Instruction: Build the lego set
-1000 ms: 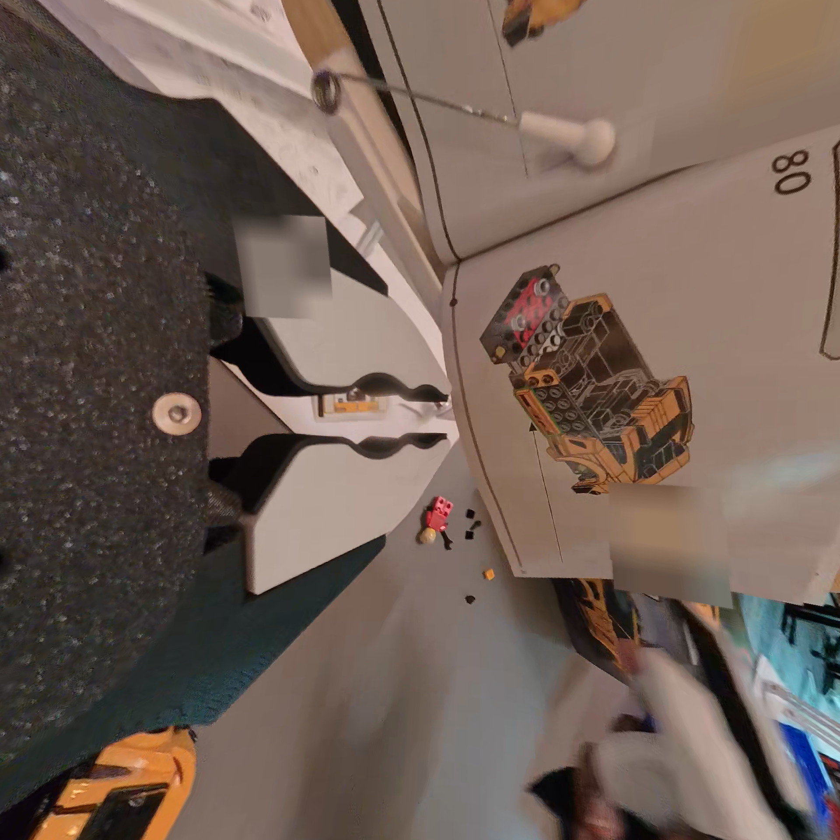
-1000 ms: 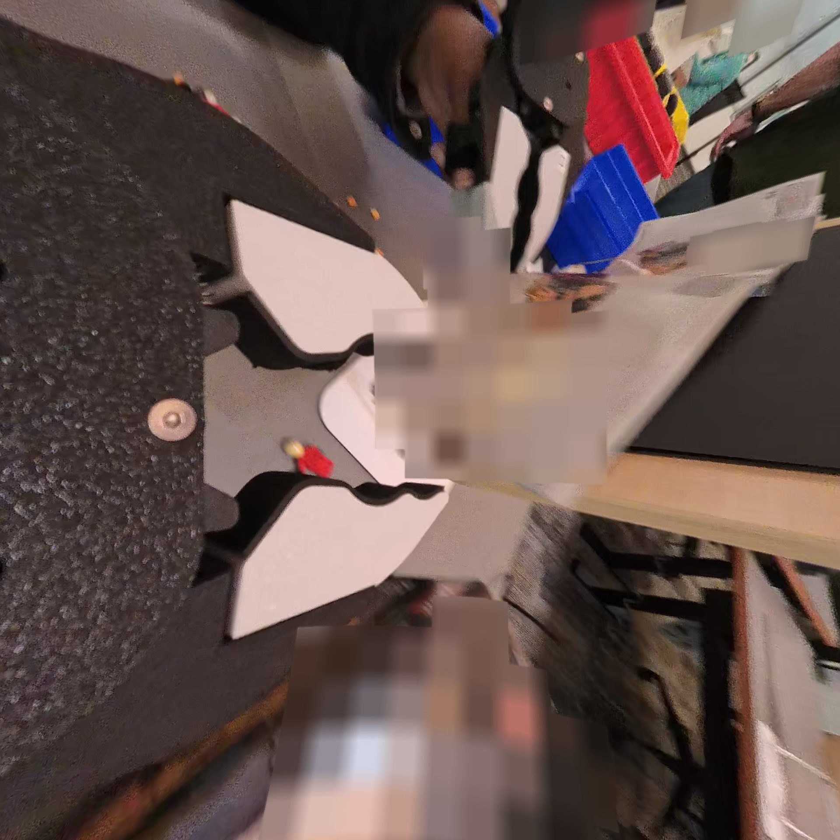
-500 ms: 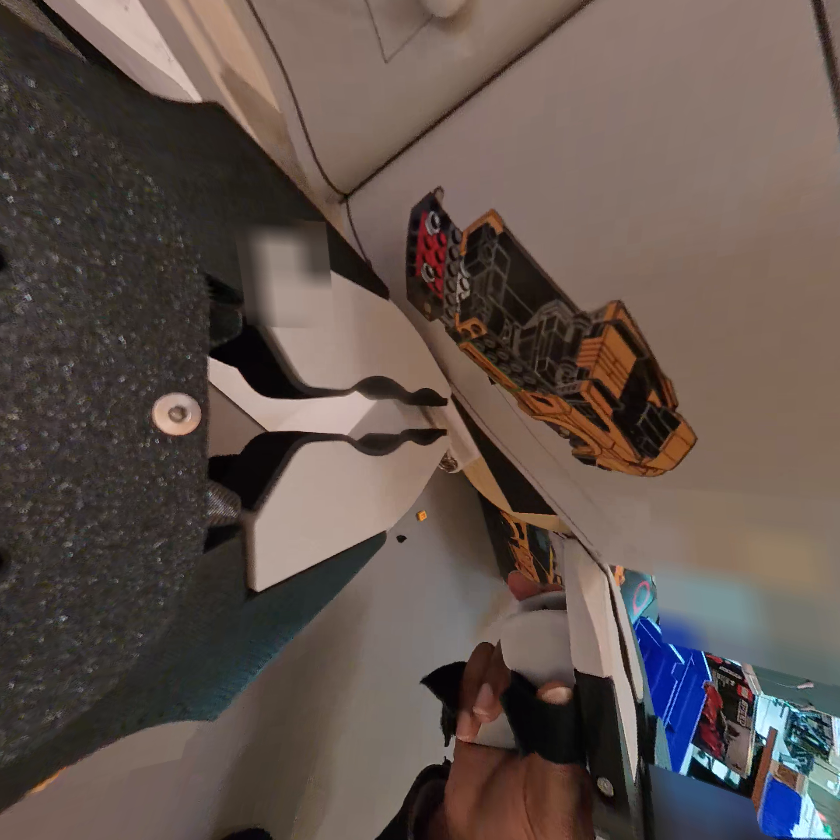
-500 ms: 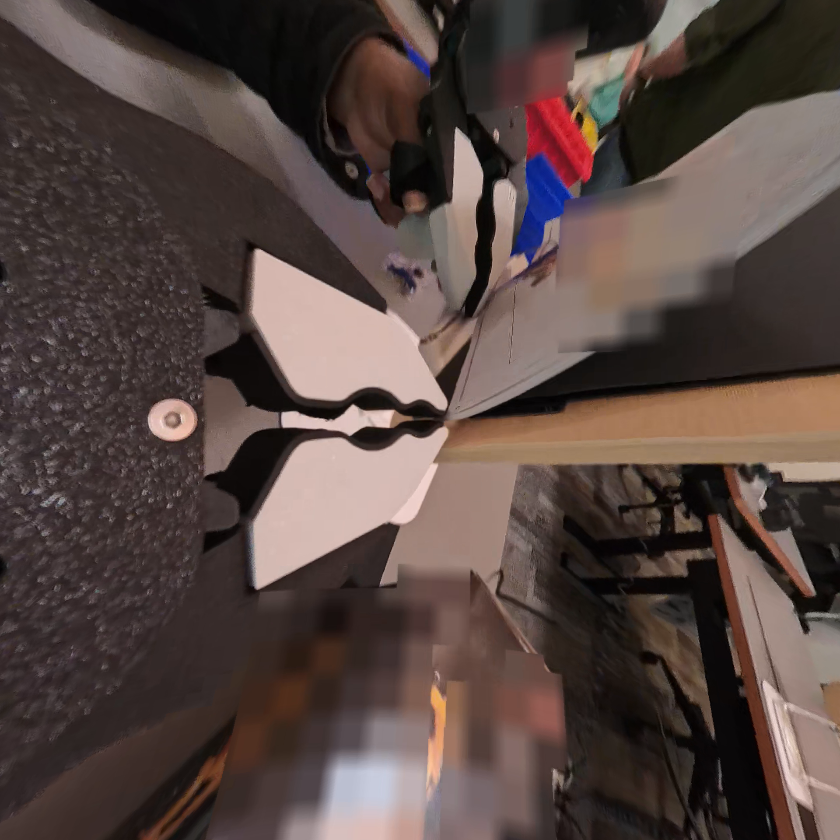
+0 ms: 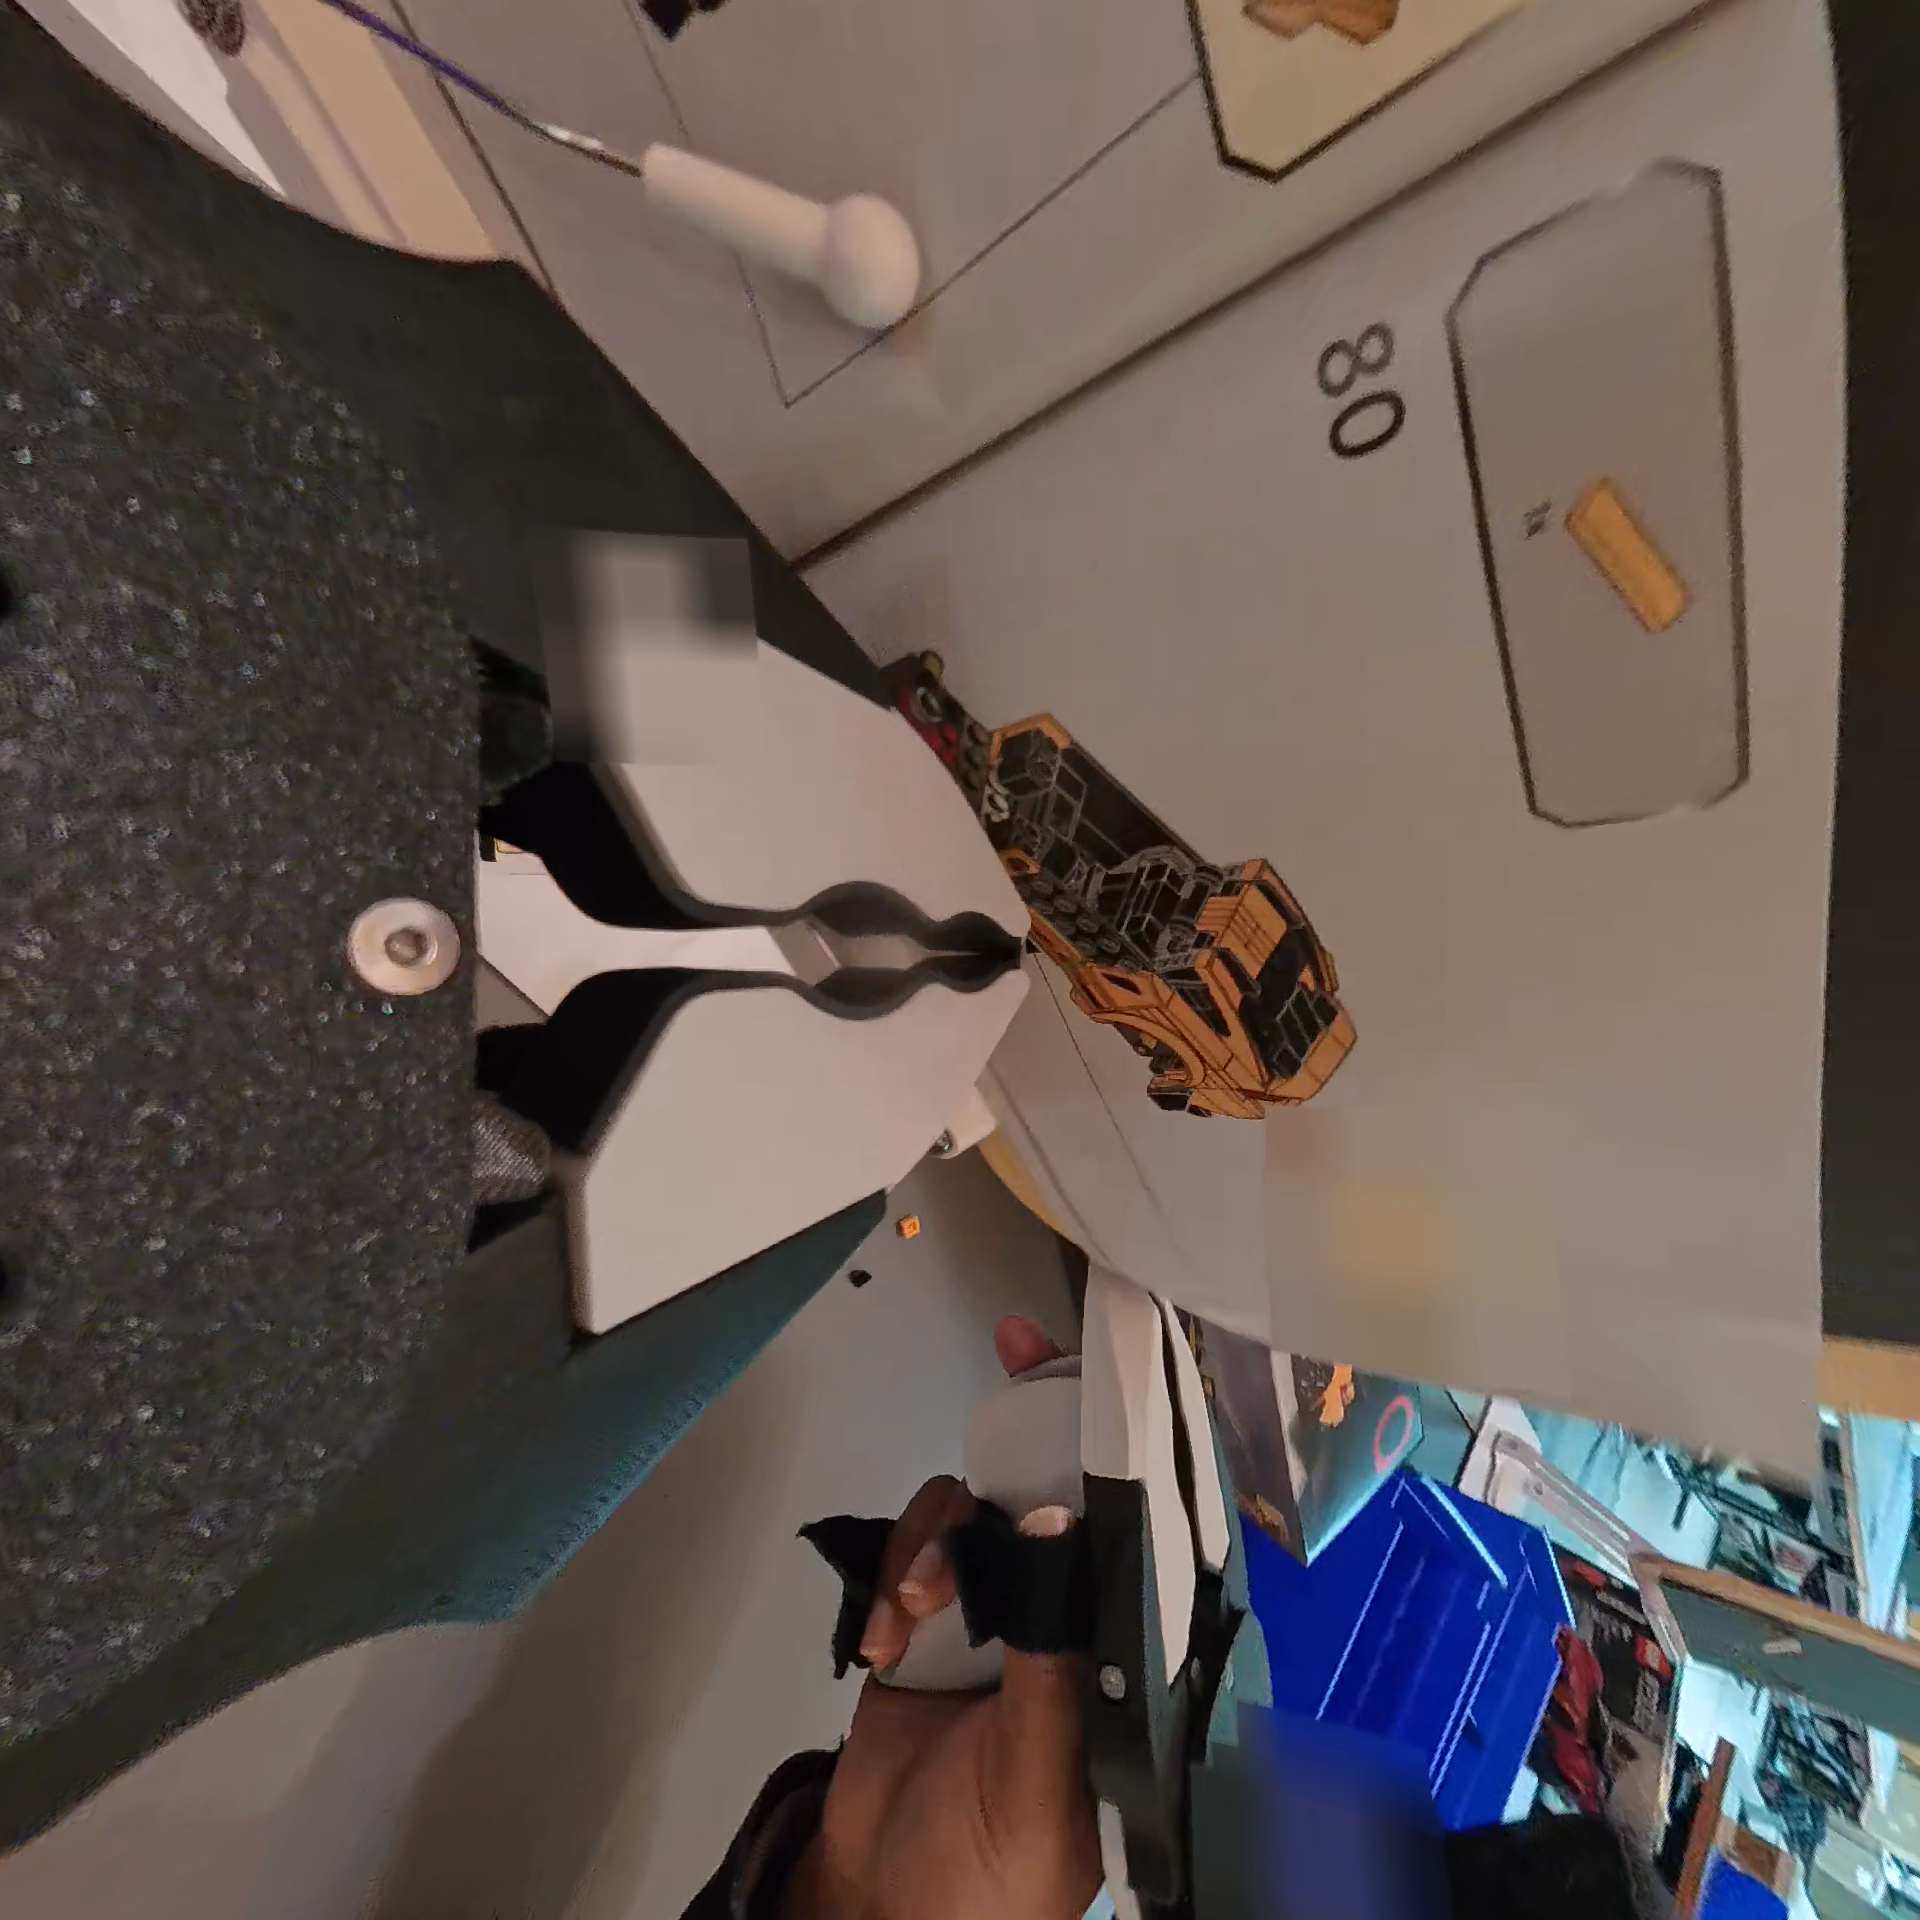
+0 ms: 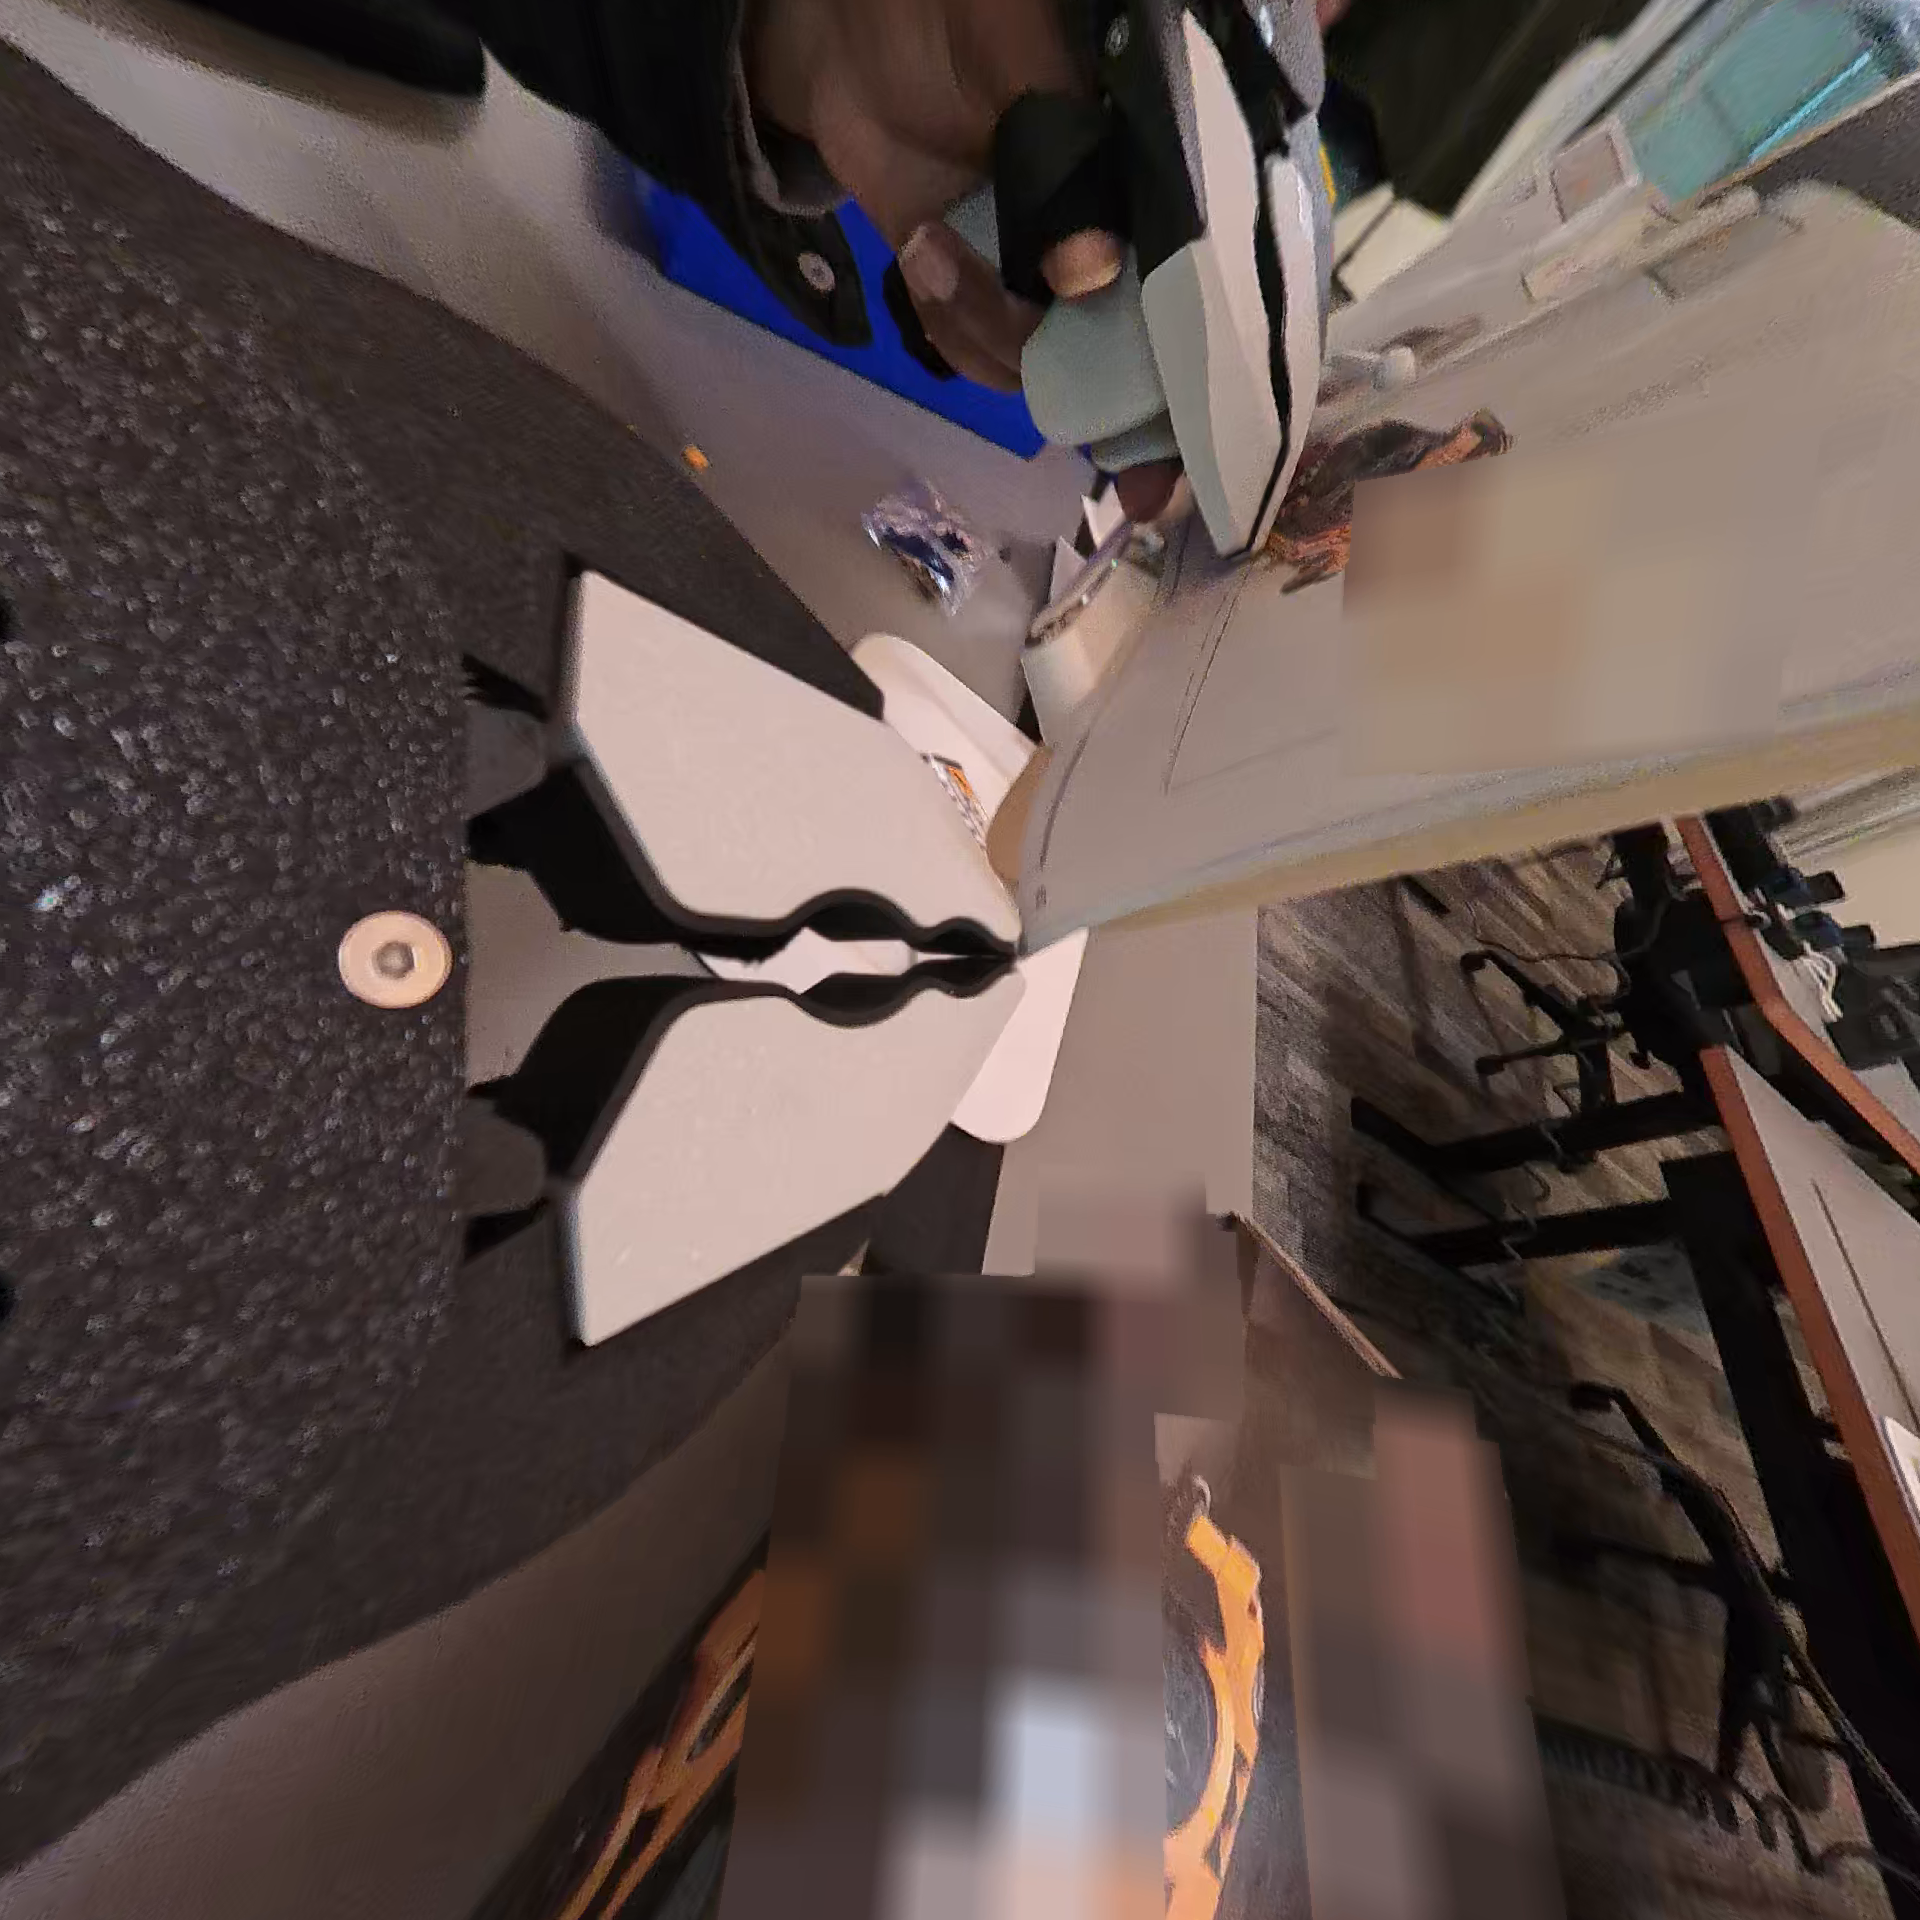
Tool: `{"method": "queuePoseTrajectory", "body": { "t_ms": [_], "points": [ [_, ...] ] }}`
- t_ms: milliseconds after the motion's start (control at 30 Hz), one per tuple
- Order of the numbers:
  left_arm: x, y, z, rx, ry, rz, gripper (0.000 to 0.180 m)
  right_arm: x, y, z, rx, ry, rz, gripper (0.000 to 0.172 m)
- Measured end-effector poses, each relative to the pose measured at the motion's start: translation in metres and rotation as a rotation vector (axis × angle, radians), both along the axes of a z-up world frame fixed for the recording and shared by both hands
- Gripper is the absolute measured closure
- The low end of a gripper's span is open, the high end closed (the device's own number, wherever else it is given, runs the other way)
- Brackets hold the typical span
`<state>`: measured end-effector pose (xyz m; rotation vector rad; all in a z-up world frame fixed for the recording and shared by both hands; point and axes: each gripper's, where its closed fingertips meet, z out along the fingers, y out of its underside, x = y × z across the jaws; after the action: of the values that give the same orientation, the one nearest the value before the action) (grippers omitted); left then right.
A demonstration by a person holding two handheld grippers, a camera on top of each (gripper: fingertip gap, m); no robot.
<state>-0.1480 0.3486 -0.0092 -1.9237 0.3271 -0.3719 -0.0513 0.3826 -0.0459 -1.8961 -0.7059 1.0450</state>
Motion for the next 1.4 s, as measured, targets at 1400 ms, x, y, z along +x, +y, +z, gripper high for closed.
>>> {"method": "queuePoseTrajectory", "body": {
  "t_ms": [1400],
  "points": [
    [-0.002,-0.12,0.004,0.205,0.007,-0.057,0.178,0.018,-0.046,0.023,0.297,0.055,0.059,0.14]
  ]
}}
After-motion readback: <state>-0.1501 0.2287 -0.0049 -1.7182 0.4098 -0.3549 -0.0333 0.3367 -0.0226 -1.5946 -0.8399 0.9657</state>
